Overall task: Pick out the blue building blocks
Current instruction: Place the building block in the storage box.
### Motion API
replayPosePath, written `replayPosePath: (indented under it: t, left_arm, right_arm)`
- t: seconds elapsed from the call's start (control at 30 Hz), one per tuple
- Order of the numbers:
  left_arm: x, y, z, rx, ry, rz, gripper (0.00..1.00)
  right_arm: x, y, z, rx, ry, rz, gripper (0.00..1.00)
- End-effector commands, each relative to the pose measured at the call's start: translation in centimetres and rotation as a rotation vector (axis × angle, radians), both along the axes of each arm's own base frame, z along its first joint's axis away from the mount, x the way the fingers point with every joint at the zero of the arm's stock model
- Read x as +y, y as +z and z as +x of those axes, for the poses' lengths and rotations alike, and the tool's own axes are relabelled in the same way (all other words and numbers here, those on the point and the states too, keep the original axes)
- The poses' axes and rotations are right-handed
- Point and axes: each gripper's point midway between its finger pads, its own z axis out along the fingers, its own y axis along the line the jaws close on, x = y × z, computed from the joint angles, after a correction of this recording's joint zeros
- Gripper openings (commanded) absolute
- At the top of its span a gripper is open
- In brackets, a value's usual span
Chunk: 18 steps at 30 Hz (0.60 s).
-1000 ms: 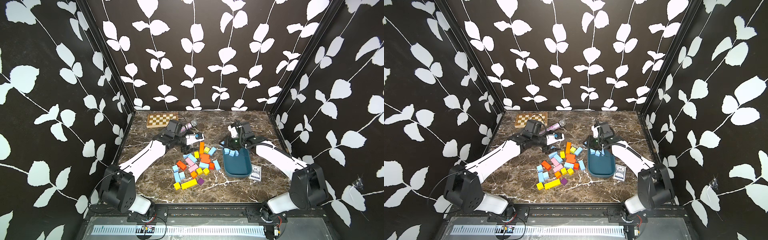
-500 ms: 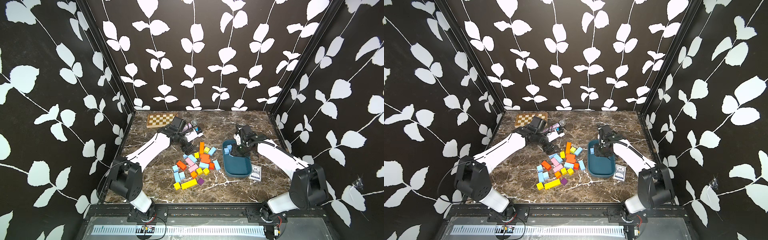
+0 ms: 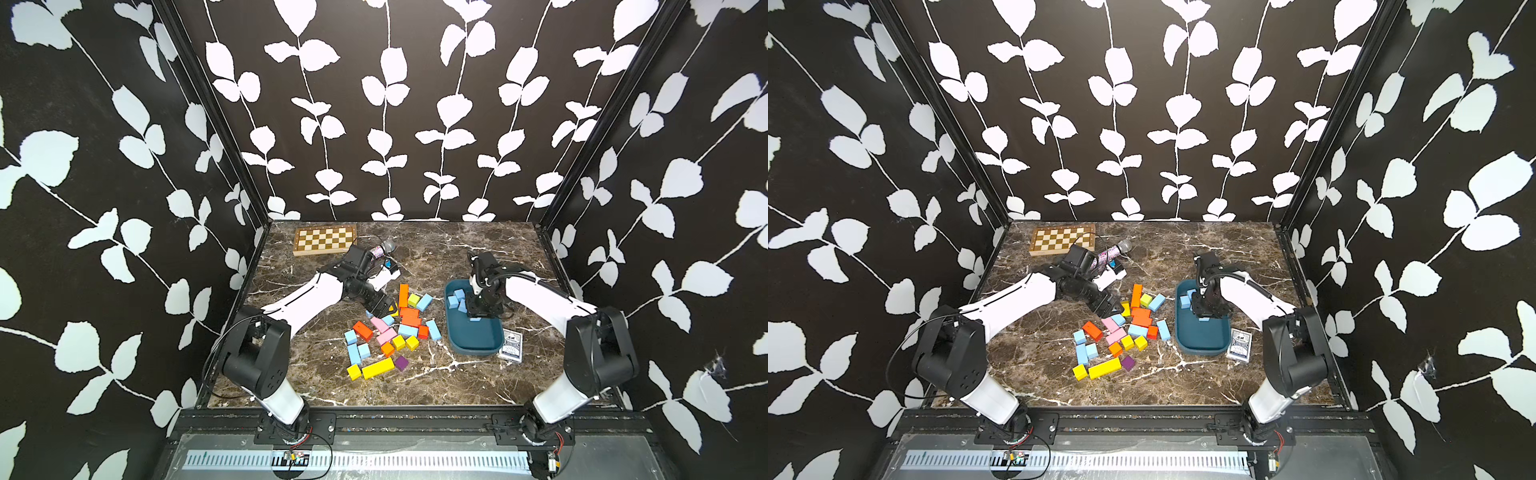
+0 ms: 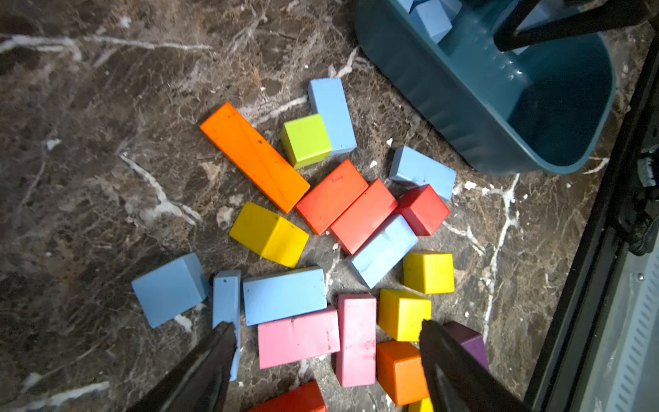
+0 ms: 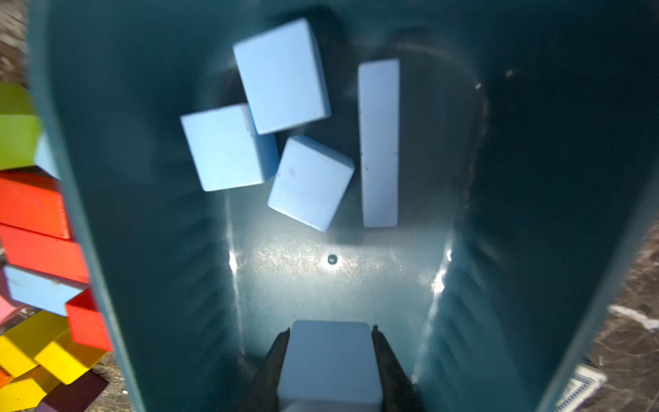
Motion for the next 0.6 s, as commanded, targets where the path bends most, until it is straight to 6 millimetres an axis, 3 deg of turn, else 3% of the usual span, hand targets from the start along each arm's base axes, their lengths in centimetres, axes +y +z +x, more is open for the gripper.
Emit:
replayPosePath:
  t: [0.0, 0.33, 0.57]
  left_arm:
    - [0.0, 1.2, -0.1, -0.020, 0.017, -0.029, 0.83]
    - [1.4, -0.2, -1.1, 0.007, 0.035, -0.001, 0.83]
    - [1.9, -1.4, -1.9, 0.035, 0.043, 0.016, 0.83]
  right_arm:
    - [-0.5, -0.4, -0.4, 0.039, 0.009, -0.037, 0.21]
    - [-0.5, -2.1, -0.7, 0.083, 0.000, -0.050, 0.27]
    - [-0.6, -2.4, -0.8, 0.093, 0.001, -0.075, 0.39]
